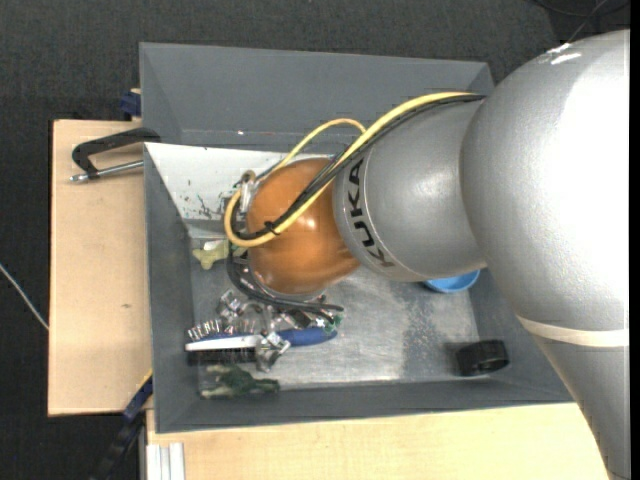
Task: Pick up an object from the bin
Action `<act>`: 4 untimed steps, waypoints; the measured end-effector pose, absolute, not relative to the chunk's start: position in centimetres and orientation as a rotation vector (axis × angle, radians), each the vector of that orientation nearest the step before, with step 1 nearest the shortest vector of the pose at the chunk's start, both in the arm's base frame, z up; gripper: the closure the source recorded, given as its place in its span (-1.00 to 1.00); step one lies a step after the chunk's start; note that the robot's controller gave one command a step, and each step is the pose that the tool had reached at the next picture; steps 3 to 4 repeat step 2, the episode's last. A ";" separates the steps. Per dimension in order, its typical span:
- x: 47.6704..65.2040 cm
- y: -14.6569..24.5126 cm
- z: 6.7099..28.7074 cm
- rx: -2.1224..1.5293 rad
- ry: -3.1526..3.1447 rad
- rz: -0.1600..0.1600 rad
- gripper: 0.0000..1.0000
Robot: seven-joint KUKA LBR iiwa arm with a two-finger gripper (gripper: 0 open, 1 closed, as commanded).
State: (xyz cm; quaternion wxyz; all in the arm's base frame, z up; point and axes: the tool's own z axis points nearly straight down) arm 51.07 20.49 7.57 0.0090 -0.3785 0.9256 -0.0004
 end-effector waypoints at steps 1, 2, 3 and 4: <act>51.2 20.6 10.0 -1.183 2.901 0.002 1.00; 51.4 20.8 19.4 -1.179 2.897 0.002 1.00; 51.4 20.8 19.4 -1.179 2.897 0.002 1.00; 51.4 20.8 19.4 -1.179 2.897 0.002 1.00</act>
Offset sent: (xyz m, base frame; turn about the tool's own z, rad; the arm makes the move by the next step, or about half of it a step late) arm 0.0000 0.0000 0.0223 0.0000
